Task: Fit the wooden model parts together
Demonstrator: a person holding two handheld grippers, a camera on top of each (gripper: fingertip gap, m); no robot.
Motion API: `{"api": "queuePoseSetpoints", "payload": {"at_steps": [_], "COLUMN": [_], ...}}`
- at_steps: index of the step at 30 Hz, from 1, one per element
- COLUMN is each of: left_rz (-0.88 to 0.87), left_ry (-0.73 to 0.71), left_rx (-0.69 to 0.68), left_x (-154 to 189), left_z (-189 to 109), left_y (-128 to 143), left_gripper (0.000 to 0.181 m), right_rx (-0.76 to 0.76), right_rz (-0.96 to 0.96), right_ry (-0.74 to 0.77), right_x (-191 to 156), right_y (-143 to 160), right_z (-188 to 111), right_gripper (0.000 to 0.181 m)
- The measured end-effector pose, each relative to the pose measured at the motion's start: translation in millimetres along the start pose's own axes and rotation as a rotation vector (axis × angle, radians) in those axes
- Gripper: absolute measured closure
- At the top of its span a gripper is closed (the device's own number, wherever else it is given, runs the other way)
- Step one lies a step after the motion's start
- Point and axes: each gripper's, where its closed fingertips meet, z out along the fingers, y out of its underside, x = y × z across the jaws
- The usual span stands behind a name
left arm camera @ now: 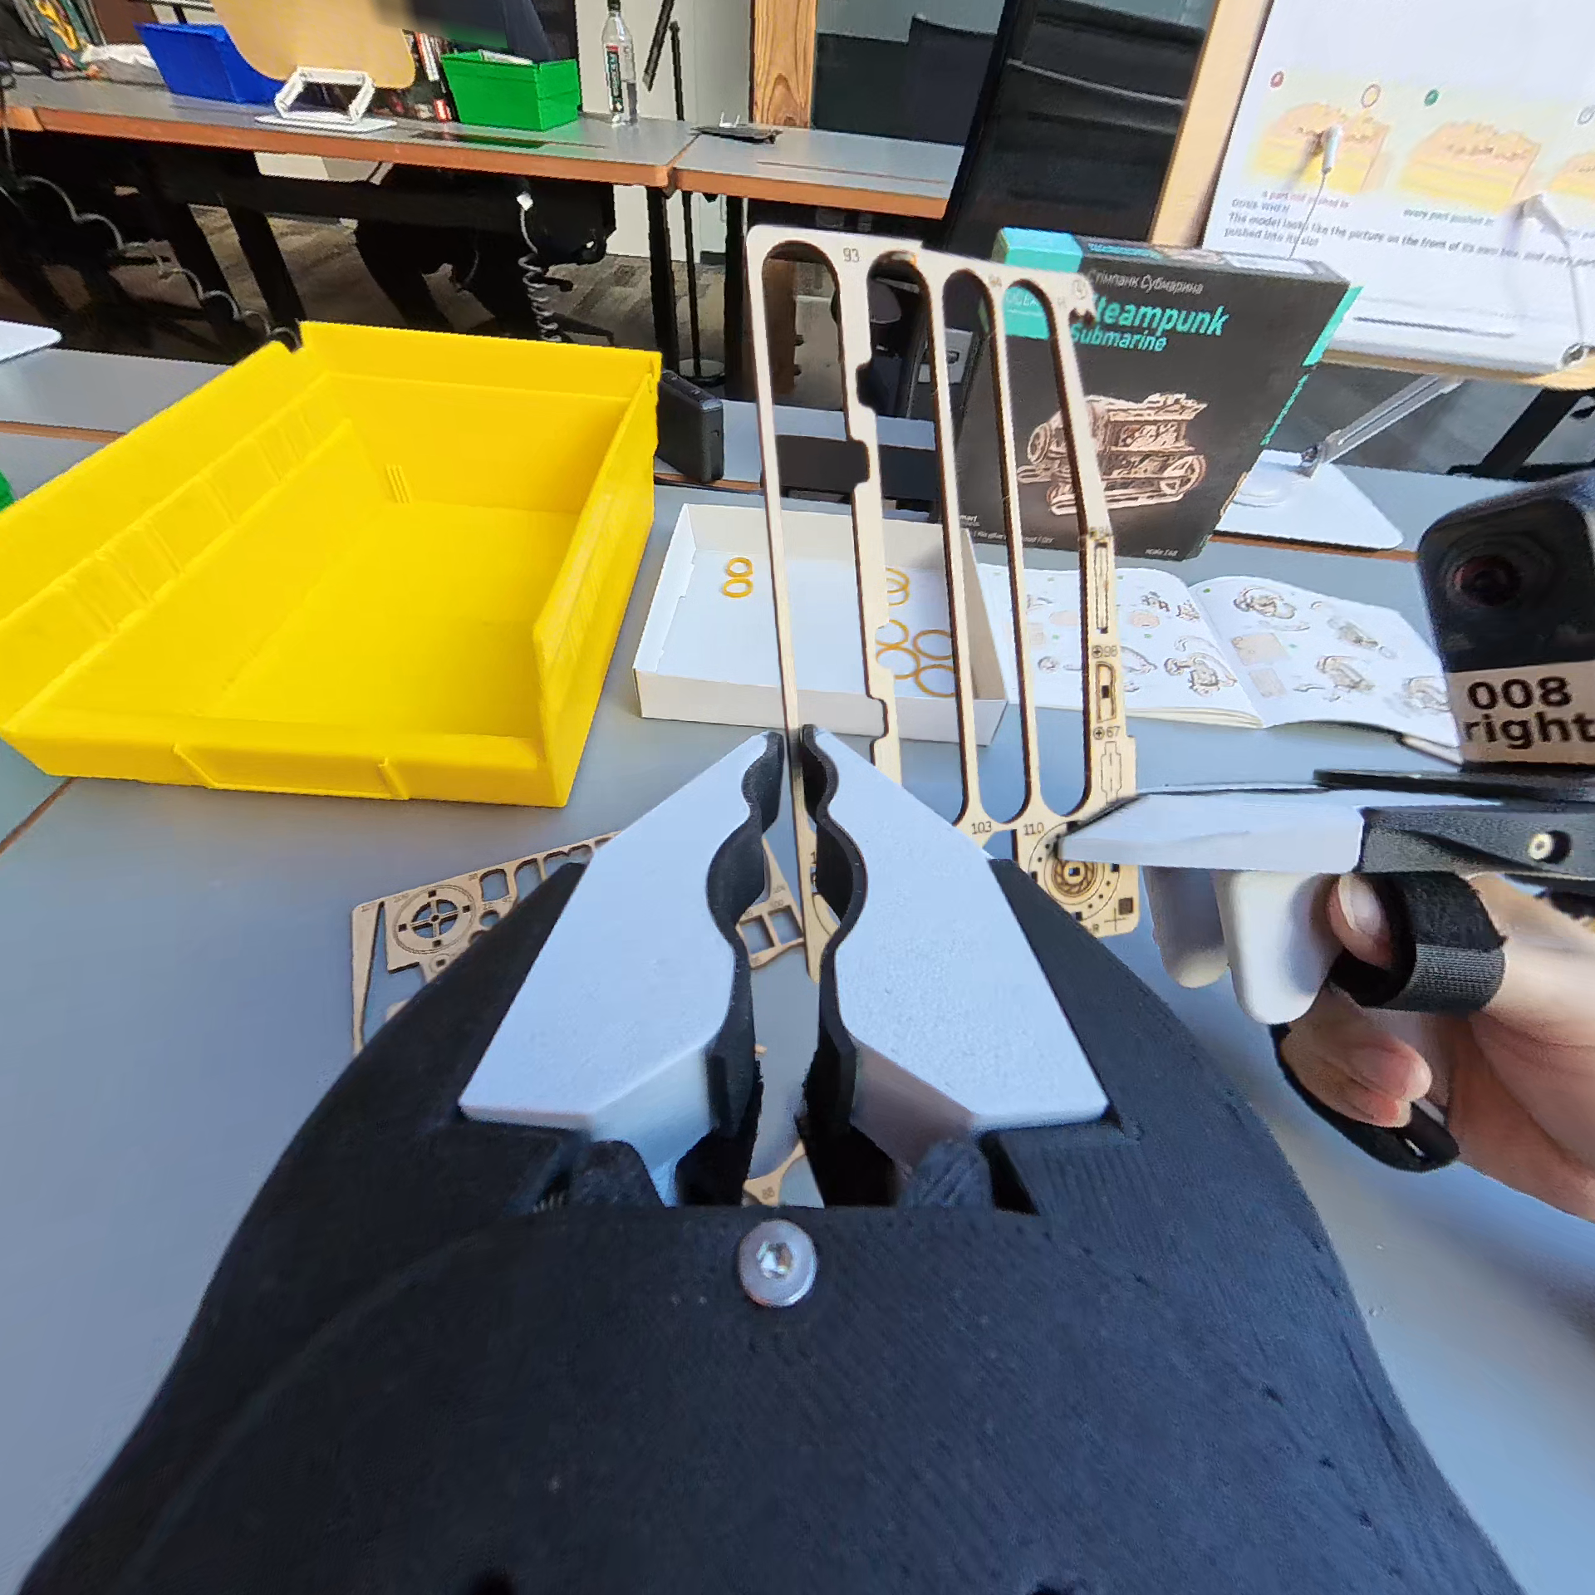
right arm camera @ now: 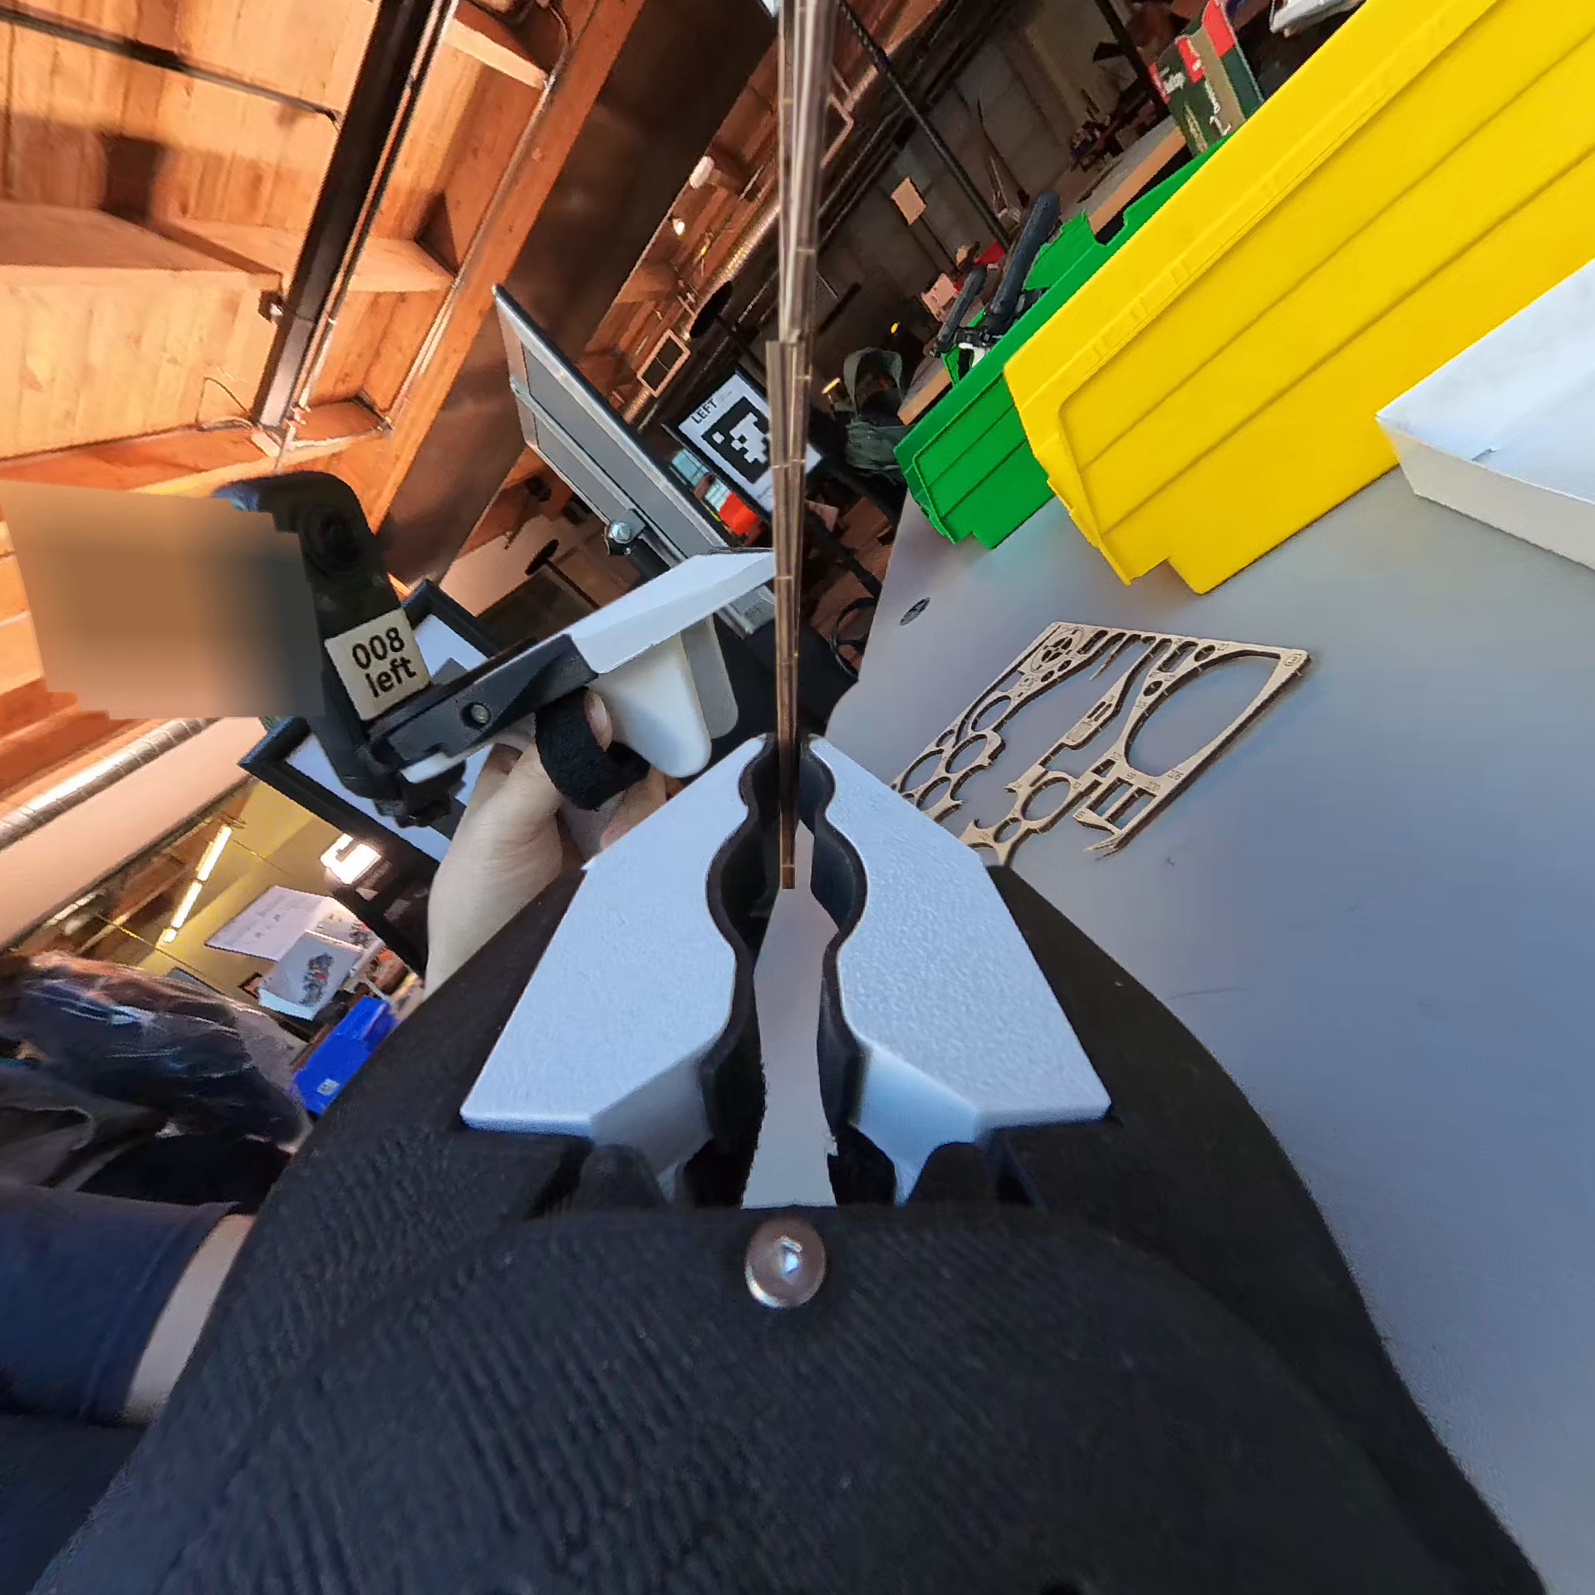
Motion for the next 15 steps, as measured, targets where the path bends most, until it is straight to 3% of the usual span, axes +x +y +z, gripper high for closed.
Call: {"api": "queuePoseSetpoints", "payload": {"at_steps": [5,9,15], "left_rz": [-0.084,-0.195,-0.312], "left_ry": [0.051,0.245,0.506], "left_rx": [0.072,0.027,-0.022], "left_x": [-11,-4,17], "left_z": [-11,-16,-23], "left_y": [-4,13,36], "left_gripper": [0.161,0.148,0.151], "right_rx": [0.023,0.046,0.078], "right_rz": [0.048,0.078,0.115], "right_ry": [-0.024,-0.039,-0.108], "right_x": [7,13,11], "right_y": [-6,-11,-18], "right_z": [-9,-15,-22], "right_gripper": [0.18,0.18,0.18]}}
